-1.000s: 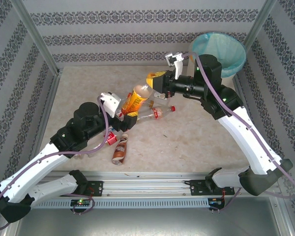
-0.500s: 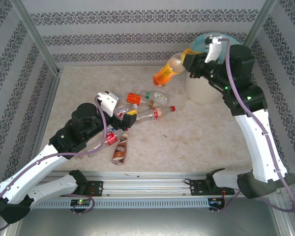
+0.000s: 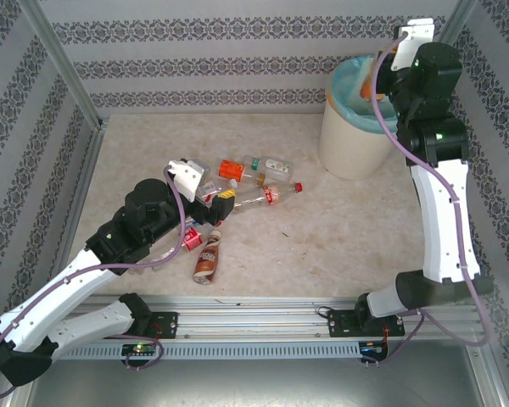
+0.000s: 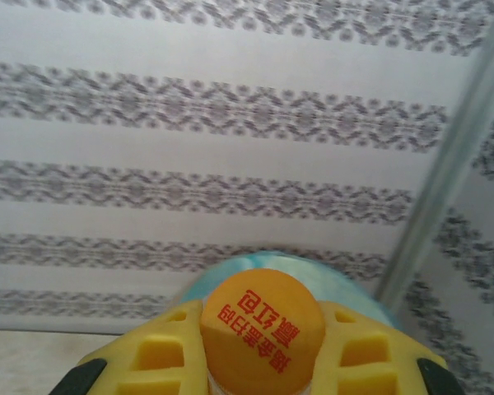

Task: Put the plastic bottles in the bin

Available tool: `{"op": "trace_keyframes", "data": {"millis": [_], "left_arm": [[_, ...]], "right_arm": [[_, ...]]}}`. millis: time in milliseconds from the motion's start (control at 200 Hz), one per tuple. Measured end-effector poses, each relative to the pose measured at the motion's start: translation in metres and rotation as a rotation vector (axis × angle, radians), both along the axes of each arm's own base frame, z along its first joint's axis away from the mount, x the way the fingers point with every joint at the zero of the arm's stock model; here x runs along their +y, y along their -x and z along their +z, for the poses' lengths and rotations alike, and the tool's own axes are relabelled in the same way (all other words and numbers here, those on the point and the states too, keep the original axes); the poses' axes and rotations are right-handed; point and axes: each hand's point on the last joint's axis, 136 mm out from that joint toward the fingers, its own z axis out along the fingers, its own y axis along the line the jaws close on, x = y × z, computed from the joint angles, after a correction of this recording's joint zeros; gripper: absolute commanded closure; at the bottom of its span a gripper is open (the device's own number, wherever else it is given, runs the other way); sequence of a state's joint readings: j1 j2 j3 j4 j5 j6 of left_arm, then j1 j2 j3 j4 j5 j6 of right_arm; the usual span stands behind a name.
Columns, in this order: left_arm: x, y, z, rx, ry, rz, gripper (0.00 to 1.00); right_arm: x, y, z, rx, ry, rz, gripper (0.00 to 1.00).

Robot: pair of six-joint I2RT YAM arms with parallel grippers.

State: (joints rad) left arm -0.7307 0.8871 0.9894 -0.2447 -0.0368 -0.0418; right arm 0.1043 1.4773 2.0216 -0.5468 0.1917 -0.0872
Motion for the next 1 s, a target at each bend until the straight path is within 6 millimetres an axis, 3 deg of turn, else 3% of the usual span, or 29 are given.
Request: {"op": "trace_keyframes", "data": {"millis": [175, 350, 704, 999], "left_arm": [[0.001, -0.002, -0.011, 0.028, 0.003, 0.018, 0.03], [0.003, -0.003, -0.016, 0.045, 0.010, 0.035, 0.03], [0.006, -0.003, -0.036, 0.132, 0.001, 0.064, 0.03], [0.000, -0.012, -0.056, 0.196, -0.017, 0.088, 0.04]], "right_arm": [[-0.022, -0.029, -0.011, 0.024, 0.032, -0.069, 1.00], [-0.026, -0.054, -0.032, 0.064, 0.017, -0.066, 1.00], [-0.011, -0.119, -0.110, 0.201, -0.056, 0.003, 1.00], [-0.011, -0.153, -0.166, 0.307, -0.072, 0.026, 1.00]]}}
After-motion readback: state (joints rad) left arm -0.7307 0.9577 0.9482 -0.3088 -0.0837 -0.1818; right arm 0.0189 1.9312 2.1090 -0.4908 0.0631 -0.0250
